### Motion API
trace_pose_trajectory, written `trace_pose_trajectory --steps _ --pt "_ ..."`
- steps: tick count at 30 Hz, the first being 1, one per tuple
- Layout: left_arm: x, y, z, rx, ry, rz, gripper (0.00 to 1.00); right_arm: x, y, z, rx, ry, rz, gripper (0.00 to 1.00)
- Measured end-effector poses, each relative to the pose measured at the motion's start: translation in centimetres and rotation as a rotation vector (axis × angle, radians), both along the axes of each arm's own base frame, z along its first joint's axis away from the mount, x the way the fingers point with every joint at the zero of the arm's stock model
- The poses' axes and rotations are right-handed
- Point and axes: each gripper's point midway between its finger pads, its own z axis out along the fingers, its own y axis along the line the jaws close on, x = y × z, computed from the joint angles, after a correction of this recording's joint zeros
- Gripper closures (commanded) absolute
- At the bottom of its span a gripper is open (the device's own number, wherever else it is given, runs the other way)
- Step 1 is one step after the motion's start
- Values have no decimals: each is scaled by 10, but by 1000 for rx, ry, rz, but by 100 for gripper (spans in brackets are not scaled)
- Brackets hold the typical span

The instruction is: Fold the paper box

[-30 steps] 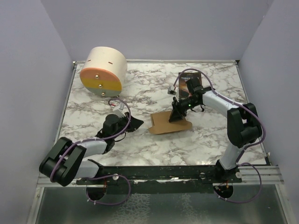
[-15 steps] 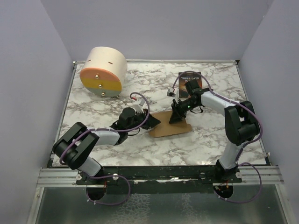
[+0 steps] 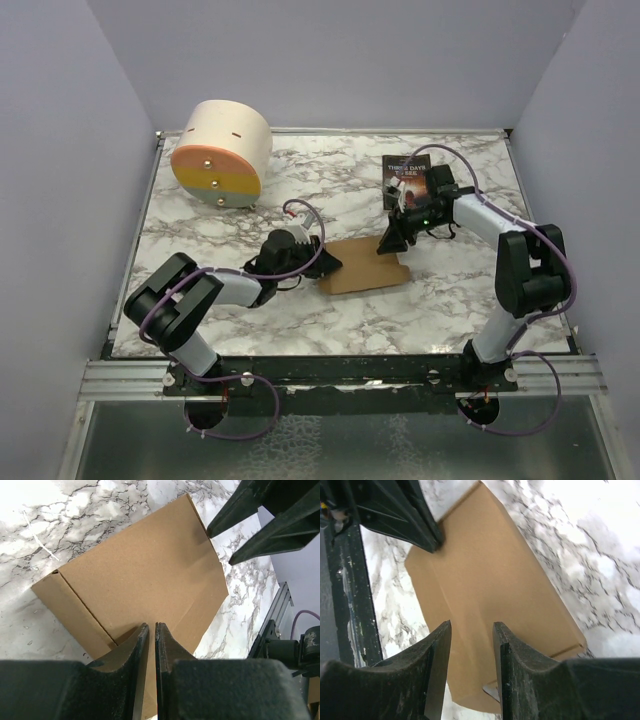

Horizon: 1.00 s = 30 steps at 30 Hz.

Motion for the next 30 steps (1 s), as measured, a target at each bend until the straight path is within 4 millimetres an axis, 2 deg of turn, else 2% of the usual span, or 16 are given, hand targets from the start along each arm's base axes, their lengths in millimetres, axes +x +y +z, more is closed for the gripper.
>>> trace_pose_trajectory --steps 7,13,16,19,22,24,27,30 --pt "5 1 0 15 -1 5 86 9 -17 -28 -60 56 -58 61" --pt "10 3 5 11 -12 16 85 10 -19 -25 -34 59 -61 60" --pt "13 5 18 -8 -38 24 83 8 -20 -17 2 57 -55 58" --pt "15 7 46 -44 -106 38 72 9 -26 -1 57 39 -73 52" --pt "18 16 76 -80 -192 78 52 11 -37 14 94 11 -113 45" --pt "18 27 85 -91 -223 121 38 13 -43 16 98 13 -144 42" --pt "15 48 78 -90 -225 190 29 19 -52 9 92 39 -195 40" --pt "9 66 58 -90 -189 242 28 23 -59 0 84 78 -237 40"
